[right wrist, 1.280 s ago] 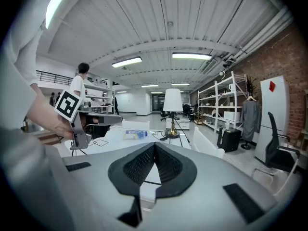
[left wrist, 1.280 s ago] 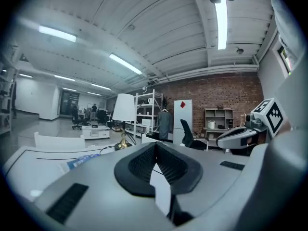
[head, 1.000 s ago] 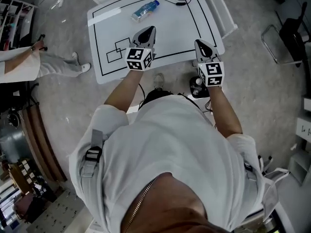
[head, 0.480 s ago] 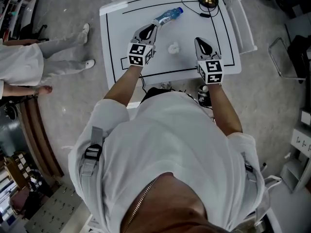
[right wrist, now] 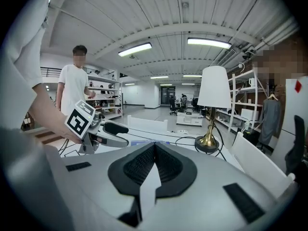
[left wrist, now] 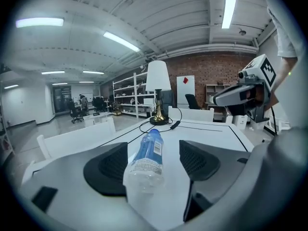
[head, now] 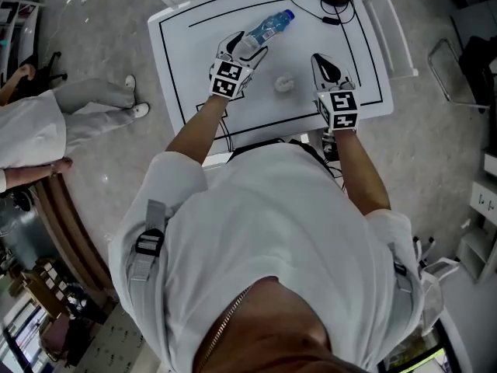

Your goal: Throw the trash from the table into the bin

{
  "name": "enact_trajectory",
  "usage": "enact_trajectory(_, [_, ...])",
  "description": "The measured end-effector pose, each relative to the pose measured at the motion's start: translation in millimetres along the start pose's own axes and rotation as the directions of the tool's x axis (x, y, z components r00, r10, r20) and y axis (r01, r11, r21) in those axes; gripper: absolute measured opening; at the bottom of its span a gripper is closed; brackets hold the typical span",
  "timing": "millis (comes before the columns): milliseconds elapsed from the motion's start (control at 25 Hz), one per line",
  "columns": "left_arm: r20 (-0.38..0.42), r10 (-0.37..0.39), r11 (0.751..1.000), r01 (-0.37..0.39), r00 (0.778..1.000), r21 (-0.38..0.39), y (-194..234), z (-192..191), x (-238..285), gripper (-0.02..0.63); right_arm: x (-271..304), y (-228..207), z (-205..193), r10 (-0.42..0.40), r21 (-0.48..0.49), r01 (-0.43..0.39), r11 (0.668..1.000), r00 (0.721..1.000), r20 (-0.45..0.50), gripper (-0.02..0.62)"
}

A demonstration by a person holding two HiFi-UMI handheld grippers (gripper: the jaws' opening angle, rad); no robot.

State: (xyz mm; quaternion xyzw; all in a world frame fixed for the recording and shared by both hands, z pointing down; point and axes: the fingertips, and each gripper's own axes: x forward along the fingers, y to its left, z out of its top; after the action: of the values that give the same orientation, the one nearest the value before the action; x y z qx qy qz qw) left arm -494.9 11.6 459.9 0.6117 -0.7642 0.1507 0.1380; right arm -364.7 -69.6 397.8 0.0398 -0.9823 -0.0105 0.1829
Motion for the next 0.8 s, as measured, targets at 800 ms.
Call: enact_trajectory(800, [-0.16,-0.039,0.999,0.033,0.986,-0.044,19,-46,57,0.356,3,-32,-17,-0.079,0.033,0.082,0.996,0.995,-0.06,0.003])
